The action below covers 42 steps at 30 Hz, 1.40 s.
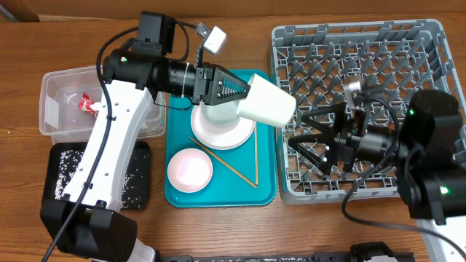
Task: Sort waste into correct bins and load items into the dishwasher
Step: 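Hold the cup sideways and reach right gripper to grasp it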
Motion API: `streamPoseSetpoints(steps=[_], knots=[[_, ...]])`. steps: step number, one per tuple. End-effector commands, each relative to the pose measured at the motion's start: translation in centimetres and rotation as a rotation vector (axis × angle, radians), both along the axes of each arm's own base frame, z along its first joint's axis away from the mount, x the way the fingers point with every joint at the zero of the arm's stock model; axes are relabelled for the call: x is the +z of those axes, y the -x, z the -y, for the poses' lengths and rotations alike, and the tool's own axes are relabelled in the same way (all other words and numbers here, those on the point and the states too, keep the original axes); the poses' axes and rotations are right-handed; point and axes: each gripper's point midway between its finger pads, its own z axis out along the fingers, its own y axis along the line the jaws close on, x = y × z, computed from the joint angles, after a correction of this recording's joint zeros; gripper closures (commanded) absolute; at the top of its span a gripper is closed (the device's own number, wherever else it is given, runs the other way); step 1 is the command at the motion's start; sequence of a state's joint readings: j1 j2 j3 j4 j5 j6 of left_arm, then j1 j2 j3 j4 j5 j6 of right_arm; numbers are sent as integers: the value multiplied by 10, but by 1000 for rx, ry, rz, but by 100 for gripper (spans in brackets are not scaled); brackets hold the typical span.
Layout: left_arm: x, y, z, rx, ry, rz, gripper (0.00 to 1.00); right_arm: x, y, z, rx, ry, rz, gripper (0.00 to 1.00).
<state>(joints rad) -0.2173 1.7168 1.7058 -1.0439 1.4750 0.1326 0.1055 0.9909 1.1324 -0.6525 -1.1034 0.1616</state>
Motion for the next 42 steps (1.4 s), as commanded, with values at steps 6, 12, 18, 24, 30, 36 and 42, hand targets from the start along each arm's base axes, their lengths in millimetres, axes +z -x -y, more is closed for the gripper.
streamPoseSetpoints(steps=[6,12,18,24,30,36,42], knots=[[9,14,14,-73,59,109,96,12,-6,-11,133,-72,8,3],[-1,10,16,-51,3,128,96,4,-16,-13,130,-79,-57,7],[-5,7,16,-36,-23,143,96,4,-16,-13,129,-82,-65,22],[-4,4,17,-34,-19,171,96,5,-9,-22,162,-87,-89,22],[-4,3,17,-33,-17,179,96,10,-2,-32,207,-88,-45,22],[-4,3,17,-33,-17,178,96,19,-5,-34,214,-96,33,25],[-6,2,17,-26,-30,181,96,19,-6,-33,204,-92,36,39]])
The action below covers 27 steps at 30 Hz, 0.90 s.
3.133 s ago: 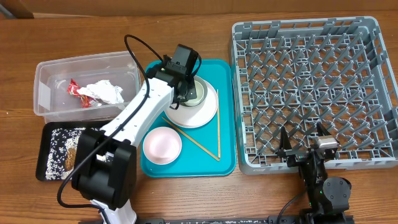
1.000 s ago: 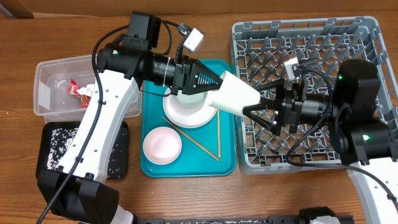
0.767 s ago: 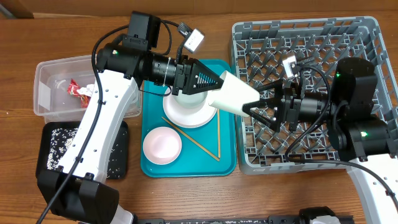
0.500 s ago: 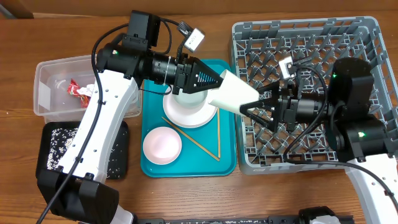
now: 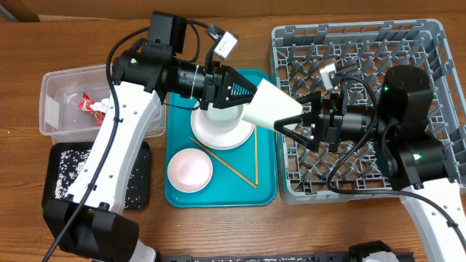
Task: Sort waste into correct bins and load items into the dishwasher
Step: 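Hold the cup sideways and reach right gripper to grasp it, then carry the cream cup with right gripper and set it upright in the rack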
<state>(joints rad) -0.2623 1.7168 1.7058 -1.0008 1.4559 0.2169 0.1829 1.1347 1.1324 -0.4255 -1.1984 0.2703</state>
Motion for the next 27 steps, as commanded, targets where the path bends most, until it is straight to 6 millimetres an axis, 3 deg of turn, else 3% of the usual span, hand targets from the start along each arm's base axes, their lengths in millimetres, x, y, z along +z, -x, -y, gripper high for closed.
streamPoseSetpoints(steps=[1,7,14,20,23,27], knots=[[-7,-5,2,25,-47,55,94,17,10,-4,43,-20,65,40],[-29,-21,-1,124,-188,21,78,14,0,-2,-19,2,68,45],[-70,-58,-23,355,-458,-9,72,3,-18,4,-134,52,44,49],[-91,-80,-49,531,-612,-55,69,-14,-43,17,-303,132,12,51],[-102,-89,-64,619,-693,-82,64,-23,-59,30,-419,186,6,52],[-114,-87,-79,672,-784,-114,53,-50,-86,69,-692,342,-37,53]])
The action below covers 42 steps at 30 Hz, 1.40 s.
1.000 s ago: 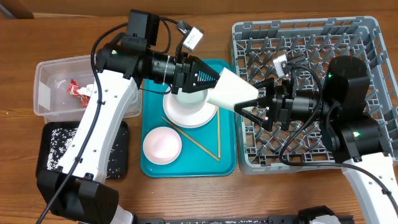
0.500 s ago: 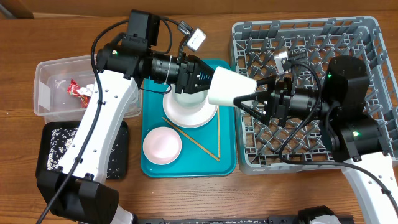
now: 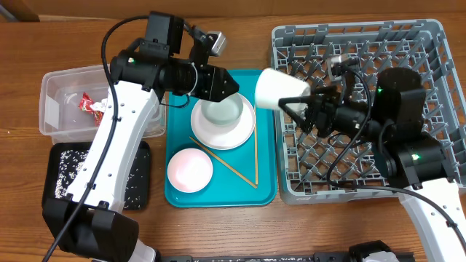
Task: Sort waste into correct bins and load items into the dishwasher
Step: 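Carry the cream cup with right gripper and set it upright in the rack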
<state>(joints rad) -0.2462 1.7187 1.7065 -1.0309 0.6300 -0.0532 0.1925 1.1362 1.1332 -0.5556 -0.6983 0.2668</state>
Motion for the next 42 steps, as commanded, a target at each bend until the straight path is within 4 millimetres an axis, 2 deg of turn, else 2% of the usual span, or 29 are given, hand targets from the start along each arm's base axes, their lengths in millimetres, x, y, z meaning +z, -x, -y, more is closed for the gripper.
streamPoseSetpoints(steps=[1,3,6,10,13,14,15,23,26,31,34,42], knots=[[-12,-9,-24,118,-129,-12,53,-7,-32,47,-314,175,38,53],[-17,-8,-29,132,-161,-23,50,-16,-42,73,-456,262,29,53],[-20,-6,-31,134,-172,-40,44,-24,-54,99,-597,347,31,53],[-23,-6,-31,133,-175,-48,36,-33,-69,105,-641,380,27,54],[-23,-5,-31,132,-176,-50,19,-47,-84,103,-639,391,12,54],[-23,-5,-31,133,-176,-51,5,-53,-90,101,-637,396,3,54],[-23,-5,-31,133,-176,-51,0,-59,-95,100,-635,401,-3,54],[-23,-5,-31,133,-176,-50,0,-100,-131,93,-626,423,-39,54],[-23,-5,-31,133,-176,-50,0,-123,-136,92,-614,452,-83,54],[-23,-5,-31,133,-176,-50,0,-146,-135,100,-631,510,-141,54],[-23,-5,-31,133,-176,-50,0,-151,-136,107,-664,542,-146,54],[-23,-5,-31,133,-176,-50,0,-152,-139,107,-670,537,-134,54]])
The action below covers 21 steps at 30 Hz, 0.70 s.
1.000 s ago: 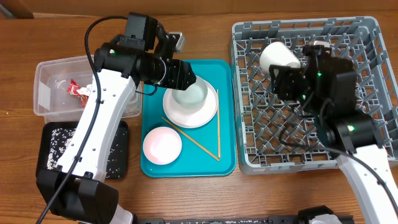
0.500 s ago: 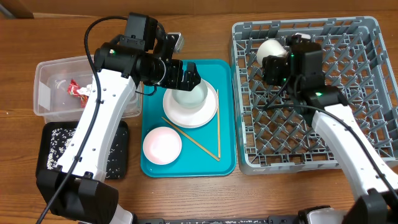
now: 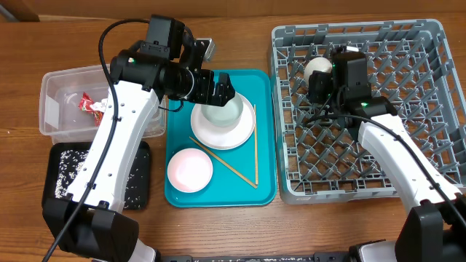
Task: Sort waste into correct bins and load items into the dishwasher
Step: 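Carry the cream cup with right gripper and set it upright in the rack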
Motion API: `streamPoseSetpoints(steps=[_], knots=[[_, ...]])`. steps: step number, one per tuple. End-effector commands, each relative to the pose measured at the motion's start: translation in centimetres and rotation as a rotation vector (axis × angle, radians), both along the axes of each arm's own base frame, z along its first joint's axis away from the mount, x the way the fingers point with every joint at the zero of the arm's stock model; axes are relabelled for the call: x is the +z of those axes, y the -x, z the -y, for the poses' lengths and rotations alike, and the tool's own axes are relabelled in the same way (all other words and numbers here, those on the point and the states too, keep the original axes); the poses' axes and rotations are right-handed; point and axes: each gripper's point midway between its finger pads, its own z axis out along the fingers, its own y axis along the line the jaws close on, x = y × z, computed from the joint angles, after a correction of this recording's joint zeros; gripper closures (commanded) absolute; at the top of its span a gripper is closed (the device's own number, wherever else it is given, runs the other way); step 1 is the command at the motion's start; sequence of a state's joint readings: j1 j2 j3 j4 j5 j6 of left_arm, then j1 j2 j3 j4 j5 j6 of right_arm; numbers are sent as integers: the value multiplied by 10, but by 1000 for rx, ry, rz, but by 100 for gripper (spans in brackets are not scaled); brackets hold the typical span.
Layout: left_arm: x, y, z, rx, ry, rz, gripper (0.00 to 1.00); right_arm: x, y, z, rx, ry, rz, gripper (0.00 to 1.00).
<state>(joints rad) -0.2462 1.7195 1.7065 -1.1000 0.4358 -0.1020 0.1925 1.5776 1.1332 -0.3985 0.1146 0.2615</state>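
Observation:
A white cup (image 3: 316, 65) sits at the back left of the grey dishwasher rack (image 3: 422, 44). My right gripper (image 3: 320, 78) points down on it and is shut on it, hiding most of the cup. My left gripper (image 3: 223, 89) hangs open and empty over the teal tray (image 3: 266, 193), just above a pale green bowl (image 3: 220, 113) standing on a white plate (image 3: 244, 131). A pink dish (image 3: 189, 169) and two chopsticks (image 3: 240, 171) also lie on the tray.
A clear bin (image 3: 54, 120) at the left holds a red wrapper (image 3: 89, 105). A black bin (image 3: 62, 178) with white specks stands in front of it. The left arm's body crosses over both bins.
My right gripper has carried the white cup from the tray's right edge to the rack's back left and now points down. The left gripper has drawn back slightly over the bowl.
At first my left gripper held the white cup over the tray's right side while the right stood open by the rack. Then the right's fingers were around the cup's end. Then the left had let go and the right held it; now the cup is in the rack.

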Motion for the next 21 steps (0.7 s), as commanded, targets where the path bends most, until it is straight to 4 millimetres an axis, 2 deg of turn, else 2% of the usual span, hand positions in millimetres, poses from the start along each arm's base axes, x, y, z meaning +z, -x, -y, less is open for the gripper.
streamPoseSetpoints(steps=[1,6,17,21], knots=[[-1,-4,-2,3,-7,4,0,8,-7,1,-12,13,33,54],[-1,-4,-2,3,-7,4,0,3,-6,2,-13,15,22,54],[-1,-4,-2,3,-7,4,0,-22,-8,3,-20,34,-33,52],[-1,-4,-2,3,-7,4,0,-21,-8,7,-36,51,-30,42]])
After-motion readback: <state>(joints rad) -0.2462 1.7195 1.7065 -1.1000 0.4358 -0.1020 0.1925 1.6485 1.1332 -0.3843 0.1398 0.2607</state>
